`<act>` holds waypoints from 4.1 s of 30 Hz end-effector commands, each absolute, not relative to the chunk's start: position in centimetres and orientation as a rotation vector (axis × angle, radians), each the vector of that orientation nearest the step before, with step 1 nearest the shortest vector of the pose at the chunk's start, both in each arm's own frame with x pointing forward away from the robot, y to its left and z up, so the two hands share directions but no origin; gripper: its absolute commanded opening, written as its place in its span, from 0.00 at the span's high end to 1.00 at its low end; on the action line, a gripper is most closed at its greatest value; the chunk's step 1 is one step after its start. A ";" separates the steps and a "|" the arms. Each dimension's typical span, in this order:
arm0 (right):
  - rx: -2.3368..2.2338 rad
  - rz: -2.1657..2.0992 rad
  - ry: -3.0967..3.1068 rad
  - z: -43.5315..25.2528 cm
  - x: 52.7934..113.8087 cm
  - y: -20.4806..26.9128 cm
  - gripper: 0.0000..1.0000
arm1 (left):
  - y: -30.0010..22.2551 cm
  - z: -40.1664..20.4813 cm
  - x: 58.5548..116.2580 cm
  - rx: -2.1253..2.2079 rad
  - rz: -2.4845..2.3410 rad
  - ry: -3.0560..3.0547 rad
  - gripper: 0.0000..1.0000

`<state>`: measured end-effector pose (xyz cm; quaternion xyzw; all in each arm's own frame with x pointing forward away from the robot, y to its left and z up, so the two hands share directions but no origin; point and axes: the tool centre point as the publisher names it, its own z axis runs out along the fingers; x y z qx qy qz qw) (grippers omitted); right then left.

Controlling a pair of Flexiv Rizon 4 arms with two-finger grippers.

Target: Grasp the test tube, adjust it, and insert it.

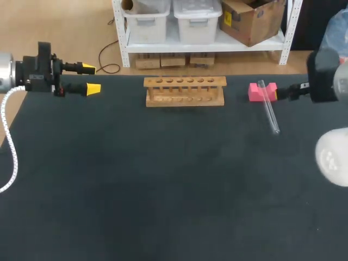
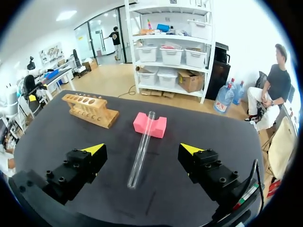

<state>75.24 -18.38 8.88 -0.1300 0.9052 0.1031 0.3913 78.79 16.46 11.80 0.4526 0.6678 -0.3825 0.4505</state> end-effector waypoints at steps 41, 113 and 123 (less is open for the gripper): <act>-0.311 0.143 2.362 0.1 79.1 -15.5 0.00 | 16.5 11.7 78.7 1.116 -0.942 1.647 0.00; -0.158 0.089 2.395 2.8 77.7 -15.3 1.00 | 16.5 11.7 78.7 1.116 -0.942 1.647 0.00; -0.114 0.075 2.382 7.3 75.6 -12.7 1.00 | 16.5 11.7 78.7 1.116 -0.942 1.647 0.00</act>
